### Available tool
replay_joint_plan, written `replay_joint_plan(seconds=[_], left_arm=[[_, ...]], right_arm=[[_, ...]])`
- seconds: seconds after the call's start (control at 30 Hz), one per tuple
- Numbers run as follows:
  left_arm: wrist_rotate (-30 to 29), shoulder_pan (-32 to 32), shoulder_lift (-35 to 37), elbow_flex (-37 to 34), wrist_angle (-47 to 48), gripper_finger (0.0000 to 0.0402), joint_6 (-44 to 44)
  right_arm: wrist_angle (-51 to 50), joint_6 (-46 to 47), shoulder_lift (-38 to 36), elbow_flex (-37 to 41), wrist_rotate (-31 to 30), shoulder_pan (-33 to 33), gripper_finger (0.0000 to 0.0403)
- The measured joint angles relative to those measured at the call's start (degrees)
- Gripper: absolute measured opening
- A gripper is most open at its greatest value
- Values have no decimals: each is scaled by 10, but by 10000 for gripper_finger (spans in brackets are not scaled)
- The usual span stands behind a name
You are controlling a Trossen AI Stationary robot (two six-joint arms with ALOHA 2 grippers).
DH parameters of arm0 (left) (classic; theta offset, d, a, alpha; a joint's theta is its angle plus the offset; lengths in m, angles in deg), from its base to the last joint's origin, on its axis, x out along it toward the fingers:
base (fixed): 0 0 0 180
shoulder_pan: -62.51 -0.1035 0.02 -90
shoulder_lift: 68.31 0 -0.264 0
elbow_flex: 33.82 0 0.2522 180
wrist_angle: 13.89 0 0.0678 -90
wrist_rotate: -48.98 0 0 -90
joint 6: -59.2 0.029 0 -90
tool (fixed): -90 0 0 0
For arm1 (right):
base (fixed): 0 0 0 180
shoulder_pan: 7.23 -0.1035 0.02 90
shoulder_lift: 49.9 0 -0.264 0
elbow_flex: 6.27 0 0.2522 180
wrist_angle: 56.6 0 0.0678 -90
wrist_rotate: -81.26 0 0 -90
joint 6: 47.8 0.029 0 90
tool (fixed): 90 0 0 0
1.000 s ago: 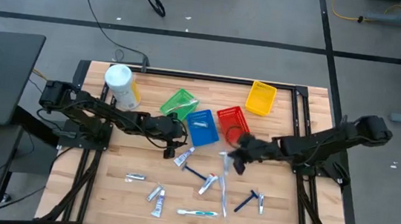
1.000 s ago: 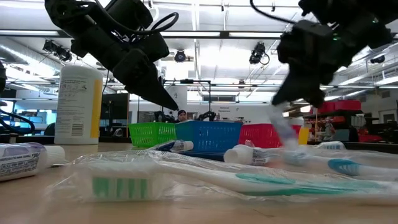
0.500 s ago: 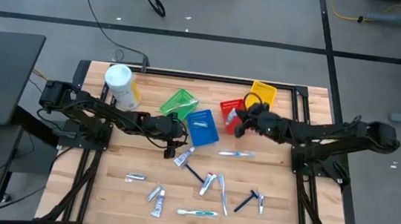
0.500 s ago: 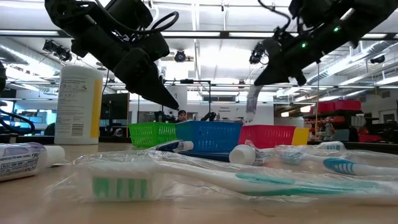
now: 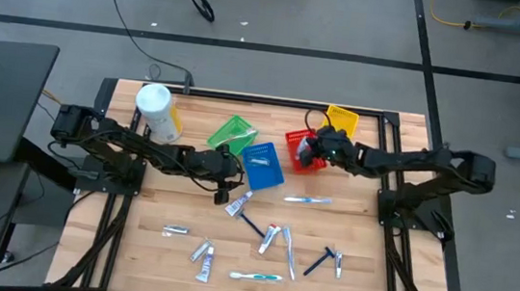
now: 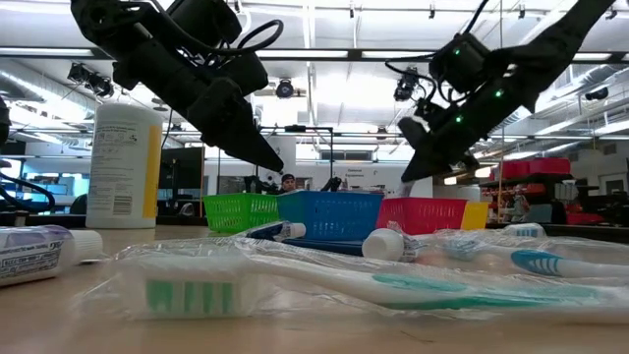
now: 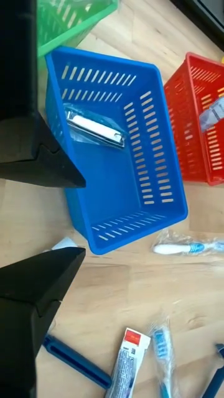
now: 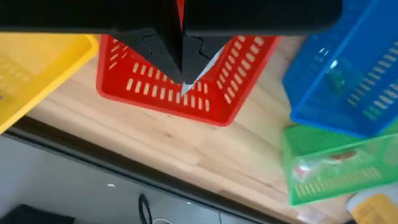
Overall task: Pick & Place Travel size toiletries
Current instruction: Put the middle right toothpaste into the red bin, then put the right black razor into the yellow bin
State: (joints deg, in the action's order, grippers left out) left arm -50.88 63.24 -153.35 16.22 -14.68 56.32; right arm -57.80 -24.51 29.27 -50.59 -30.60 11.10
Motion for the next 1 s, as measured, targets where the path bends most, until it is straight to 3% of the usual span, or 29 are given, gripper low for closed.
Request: replay_joint_plan(seconds=[0.23, 0.47, 0.6, 0.8, 1.0], left_arm=[[0, 0, 0, 0, 0, 176, -1], [0, 0, 0, 0, 0, 176, -6], [0, 0, 0, 0, 0, 176, -8], [0, 0, 0, 0, 0, 176, -9], [0, -2, 0, 0, -4, 176, -2]], right_arm=[[5, -34, 22, 0, 84, 22, 41], [19, -49, 17, 0, 56, 34, 115], [12, -43, -13, 0, 89, 32, 140], [-47, -74, -76, 0, 212, -12, 146], [-84, -79, -116, 0, 448, -111, 146]])
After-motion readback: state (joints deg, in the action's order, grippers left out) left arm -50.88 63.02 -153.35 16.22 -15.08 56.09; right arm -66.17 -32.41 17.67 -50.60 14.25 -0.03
